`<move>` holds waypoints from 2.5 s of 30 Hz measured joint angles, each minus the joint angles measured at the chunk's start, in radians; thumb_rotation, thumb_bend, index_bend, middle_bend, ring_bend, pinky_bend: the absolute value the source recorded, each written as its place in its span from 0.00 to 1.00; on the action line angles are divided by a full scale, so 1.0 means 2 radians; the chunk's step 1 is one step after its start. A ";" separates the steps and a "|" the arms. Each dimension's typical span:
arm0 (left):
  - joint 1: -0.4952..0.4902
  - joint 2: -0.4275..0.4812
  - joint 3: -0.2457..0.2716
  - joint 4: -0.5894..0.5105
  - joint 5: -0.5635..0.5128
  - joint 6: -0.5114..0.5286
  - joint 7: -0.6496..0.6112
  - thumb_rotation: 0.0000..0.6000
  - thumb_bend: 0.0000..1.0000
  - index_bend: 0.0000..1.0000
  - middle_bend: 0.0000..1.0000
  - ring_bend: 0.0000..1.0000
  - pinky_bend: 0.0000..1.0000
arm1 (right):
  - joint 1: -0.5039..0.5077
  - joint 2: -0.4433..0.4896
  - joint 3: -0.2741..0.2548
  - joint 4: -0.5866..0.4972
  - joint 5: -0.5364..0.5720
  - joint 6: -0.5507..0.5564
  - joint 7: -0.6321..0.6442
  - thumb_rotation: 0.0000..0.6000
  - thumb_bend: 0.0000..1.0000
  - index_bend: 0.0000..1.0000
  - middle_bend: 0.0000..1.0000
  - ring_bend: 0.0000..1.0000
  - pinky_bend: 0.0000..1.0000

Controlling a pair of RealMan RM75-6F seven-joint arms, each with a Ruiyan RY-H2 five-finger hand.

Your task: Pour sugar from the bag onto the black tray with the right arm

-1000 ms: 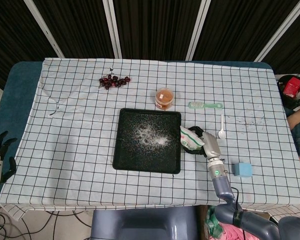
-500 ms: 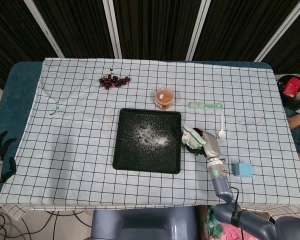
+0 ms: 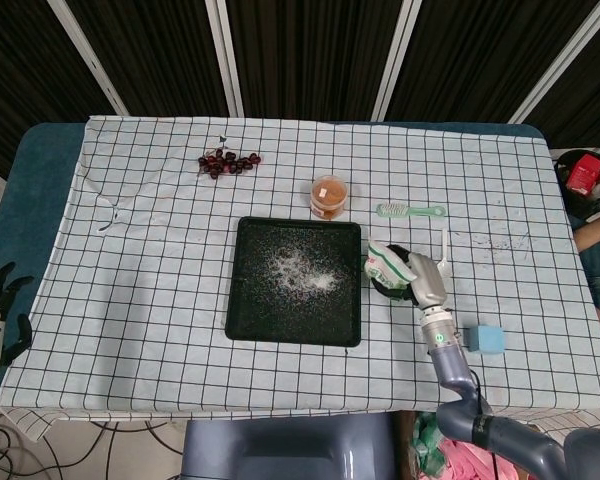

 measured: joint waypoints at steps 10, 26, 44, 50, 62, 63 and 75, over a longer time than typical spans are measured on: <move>0.001 0.001 -0.001 -0.001 0.002 0.003 -0.004 1.00 0.66 0.20 0.03 0.00 0.00 | 0.034 0.142 -0.001 -0.129 0.012 -0.110 -0.084 1.00 0.43 0.50 0.44 0.56 0.63; 0.001 0.002 -0.001 -0.003 0.002 0.002 -0.006 1.00 0.66 0.20 0.03 0.00 0.00 | 0.154 0.270 -0.020 -0.221 0.126 -0.297 -0.220 1.00 0.43 0.50 0.44 0.56 0.63; 0.001 0.002 0.000 -0.004 0.004 0.002 -0.008 1.00 0.66 0.20 0.03 0.00 0.00 | 0.280 0.293 -0.082 -0.237 0.218 -0.323 -0.325 1.00 0.44 0.50 0.45 0.56 0.63; 0.001 0.003 0.000 -0.005 0.003 0.002 -0.009 1.00 0.66 0.20 0.03 0.00 0.00 | 0.322 0.296 -0.119 -0.244 0.263 -0.296 -0.387 1.00 0.44 0.50 0.45 0.56 0.63; 0.001 0.004 0.000 -0.007 0.003 0.002 -0.011 1.00 0.66 0.20 0.03 0.00 0.00 | 0.409 0.296 -0.182 -0.275 0.399 -0.243 -0.479 1.00 0.45 0.50 0.45 0.56 0.63; 0.001 0.004 0.000 -0.007 0.003 0.002 -0.012 1.00 0.66 0.20 0.03 0.00 0.00 | 0.415 0.296 -0.185 -0.277 0.406 -0.242 -0.483 1.00 0.45 0.50 0.45 0.56 0.63; 0.001 0.004 0.000 -0.008 0.004 0.003 -0.013 1.00 0.66 0.20 0.03 0.00 0.00 | 0.472 0.285 -0.228 -0.294 0.473 -0.206 -0.549 1.00 0.45 0.50 0.45 0.57 0.64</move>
